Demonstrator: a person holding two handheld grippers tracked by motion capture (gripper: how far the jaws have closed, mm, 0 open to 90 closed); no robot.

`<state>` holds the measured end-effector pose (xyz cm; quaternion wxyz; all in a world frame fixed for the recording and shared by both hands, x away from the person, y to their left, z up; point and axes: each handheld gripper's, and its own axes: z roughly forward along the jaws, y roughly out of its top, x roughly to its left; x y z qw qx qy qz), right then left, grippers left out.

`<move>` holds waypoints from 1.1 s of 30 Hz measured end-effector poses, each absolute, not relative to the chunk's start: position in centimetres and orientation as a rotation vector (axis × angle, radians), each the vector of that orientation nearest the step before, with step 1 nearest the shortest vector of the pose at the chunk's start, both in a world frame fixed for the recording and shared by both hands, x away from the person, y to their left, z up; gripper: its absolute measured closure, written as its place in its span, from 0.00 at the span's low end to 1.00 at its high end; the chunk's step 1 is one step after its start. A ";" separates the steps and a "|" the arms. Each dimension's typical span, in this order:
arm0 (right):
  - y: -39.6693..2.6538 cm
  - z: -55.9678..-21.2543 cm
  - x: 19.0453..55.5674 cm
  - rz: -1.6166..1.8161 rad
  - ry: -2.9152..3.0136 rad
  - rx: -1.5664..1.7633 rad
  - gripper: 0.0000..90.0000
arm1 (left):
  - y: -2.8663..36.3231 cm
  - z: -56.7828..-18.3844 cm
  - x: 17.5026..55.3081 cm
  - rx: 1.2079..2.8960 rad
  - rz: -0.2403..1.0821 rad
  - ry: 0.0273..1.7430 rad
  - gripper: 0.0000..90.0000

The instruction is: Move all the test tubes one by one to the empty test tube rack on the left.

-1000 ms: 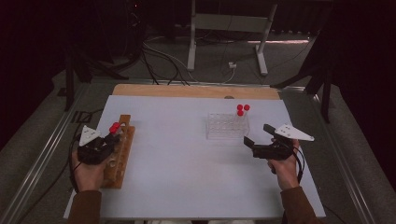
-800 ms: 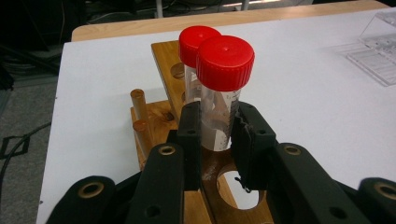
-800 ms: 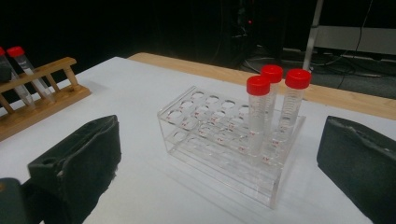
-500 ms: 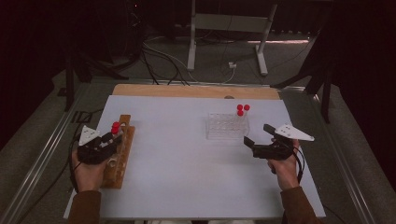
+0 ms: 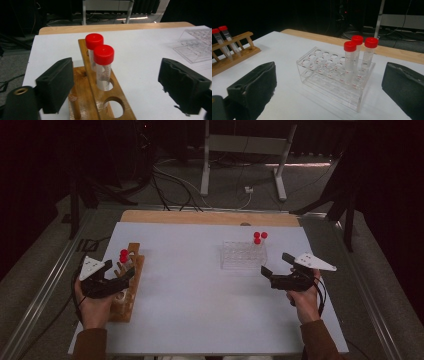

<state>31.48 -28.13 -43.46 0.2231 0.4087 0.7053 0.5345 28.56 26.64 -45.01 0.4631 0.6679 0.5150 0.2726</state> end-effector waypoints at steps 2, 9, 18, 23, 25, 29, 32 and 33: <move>-28.1 -43.5 31.5 1.477 1.946 1.131 0.00 | 26.5 -45.0 28.4 1.638 0.664 1.263 0.10; -27.9 -43.2 31.6 1.465 1.945 1.126 0.00 | 26.2 -44.9 28.0 1.636 0.649 1.241 0.02; -27.3 -42.3 32.4 1.453 1.923 1.128 0.00 | 26.3 -44.1 27.1 1.632 0.665 1.219 0.01; -27.1 -41.8 33.4 1.440 1.901 1.149 0.00 | 26.1 -43.8 26.8 1.629 0.662 1.213 0.01; -27.0 -41.7 33.9 1.425 1.899 1.157 0.00 | 26.0 -43.6 26.7 1.628 0.659 1.208 0.01; -26.8 -41.7 34.9 1.384 1.902 1.178 0.00 | 25.7 -43.3 26.5 1.634 0.657 1.193 0.01; -26.6 -41.8 35.5 1.364 1.904 1.188 0.02 | 25.4 -43.1 26.4 1.637 0.653 1.182 0.01; -26.5 -41.9 35.7 1.357 1.902 1.192 0.03 | 25.3 -43.1 26.4 1.640 0.652 1.178 0.01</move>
